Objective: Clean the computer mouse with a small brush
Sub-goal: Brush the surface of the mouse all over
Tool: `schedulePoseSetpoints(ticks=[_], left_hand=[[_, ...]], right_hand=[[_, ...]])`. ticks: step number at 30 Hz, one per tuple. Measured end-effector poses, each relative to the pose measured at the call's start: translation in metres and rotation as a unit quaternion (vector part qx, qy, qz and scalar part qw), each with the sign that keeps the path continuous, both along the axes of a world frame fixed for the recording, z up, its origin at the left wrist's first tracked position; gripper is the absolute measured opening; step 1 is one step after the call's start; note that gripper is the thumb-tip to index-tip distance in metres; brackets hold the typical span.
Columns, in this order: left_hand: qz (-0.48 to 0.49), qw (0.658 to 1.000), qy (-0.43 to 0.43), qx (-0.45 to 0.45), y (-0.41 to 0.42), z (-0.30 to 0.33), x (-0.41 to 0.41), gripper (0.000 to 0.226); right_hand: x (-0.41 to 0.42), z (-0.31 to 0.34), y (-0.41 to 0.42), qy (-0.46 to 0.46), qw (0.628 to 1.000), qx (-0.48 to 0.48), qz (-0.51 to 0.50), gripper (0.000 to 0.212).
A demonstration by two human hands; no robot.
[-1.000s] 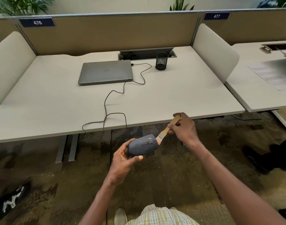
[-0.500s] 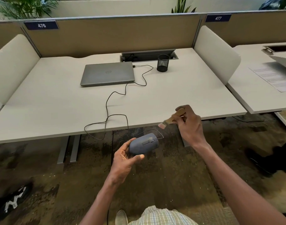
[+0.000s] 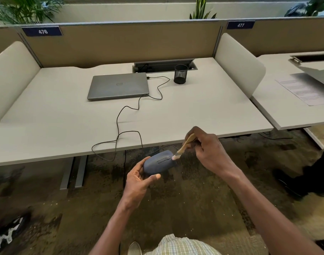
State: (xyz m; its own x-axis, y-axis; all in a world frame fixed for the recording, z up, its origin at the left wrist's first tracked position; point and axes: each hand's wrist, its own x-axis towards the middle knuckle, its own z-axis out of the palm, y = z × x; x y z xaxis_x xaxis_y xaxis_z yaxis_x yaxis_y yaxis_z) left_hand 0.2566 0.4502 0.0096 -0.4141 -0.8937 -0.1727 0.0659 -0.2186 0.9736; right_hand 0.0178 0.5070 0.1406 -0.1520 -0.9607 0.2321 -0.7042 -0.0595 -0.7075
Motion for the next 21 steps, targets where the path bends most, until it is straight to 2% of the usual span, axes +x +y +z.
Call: schedulePoseSetpoints(ticks=[4,9,14,19,21], left_hand=[[0.001,1.0,0.006,0.002,-0.0002,0.0028,-0.0013,0.08],[0.011,1.0,0.01,0.01,0.0001,0.003,0.0006,0.08],[0.008,1.0,0.007,0.006,0.0002,0.0031,-0.0026,0.084],[0.013,1.0,0.004,0.004,0.0,0.0024,-0.0043,0.081],[0.012,1.0,0.0,0.001,-0.001,0.0016,-0.0044,0.078]], right_hand=[[0.0072,0.0012,0.0017,-0.003,1.0,-0.015,0.01,0.03],[0.0024,0.0035,0.0075,0.015,0.999,0.037,0.03,0.04],[0.0067,0.0099,0.0,-0.003,1.0,-0.012,0.009,0.036],[0.0055,0.0067,0.007,-0.007,0.998,0.057,0.034,0.039],[0.0078,0.009,0.0068,-0.013,0.998,0.049,0.037,0.039]])
